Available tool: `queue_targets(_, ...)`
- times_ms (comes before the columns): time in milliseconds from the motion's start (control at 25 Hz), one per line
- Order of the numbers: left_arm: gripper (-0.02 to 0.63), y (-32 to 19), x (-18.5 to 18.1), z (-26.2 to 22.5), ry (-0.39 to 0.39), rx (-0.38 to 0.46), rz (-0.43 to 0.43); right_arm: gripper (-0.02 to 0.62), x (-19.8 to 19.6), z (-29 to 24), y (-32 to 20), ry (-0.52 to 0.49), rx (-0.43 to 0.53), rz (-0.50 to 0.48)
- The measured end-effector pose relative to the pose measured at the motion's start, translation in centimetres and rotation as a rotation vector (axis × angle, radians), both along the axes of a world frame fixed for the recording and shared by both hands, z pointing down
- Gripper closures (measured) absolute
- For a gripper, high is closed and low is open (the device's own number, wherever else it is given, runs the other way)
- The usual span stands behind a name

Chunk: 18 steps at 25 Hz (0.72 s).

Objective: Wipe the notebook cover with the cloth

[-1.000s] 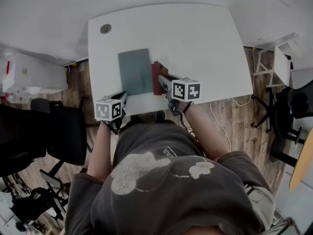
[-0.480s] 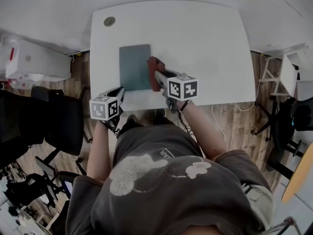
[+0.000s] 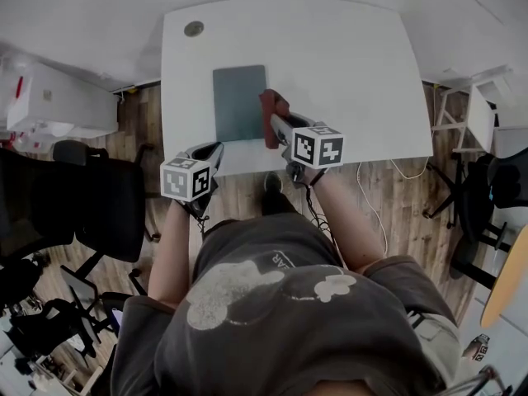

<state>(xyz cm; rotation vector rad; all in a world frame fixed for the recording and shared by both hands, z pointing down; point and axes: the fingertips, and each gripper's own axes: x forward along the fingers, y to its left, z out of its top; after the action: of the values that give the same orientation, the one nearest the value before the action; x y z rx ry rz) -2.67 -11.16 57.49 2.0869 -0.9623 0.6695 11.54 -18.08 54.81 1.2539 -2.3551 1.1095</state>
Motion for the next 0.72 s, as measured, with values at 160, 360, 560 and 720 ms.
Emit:
queue_targets(160,0.609,2.6,-1.6,-0.5,0.025,0.01,0.038,0.505,-2.7,-1.2,3.0,-0.005,0.019,0.014)
queue_targets(360,0.611,5.5,-2.8,-0.7,0.04,0.024,0.082,0.505,-4.8,-2.1,6.6,-0.007,0.035,0.035)
queue_targets(560,0.609,8.4,-4.3,-1.1,0.063,0.042,0.107,0.505,-6.4,-3.1,10.0,0.013,0.064,0.059)
queue_targets(720,0.609,11.0,-5.3,-1.6,0.071,0.062,0.13,0.505,-7.2,-3.5,13.1,0.024,0.077,0.083)
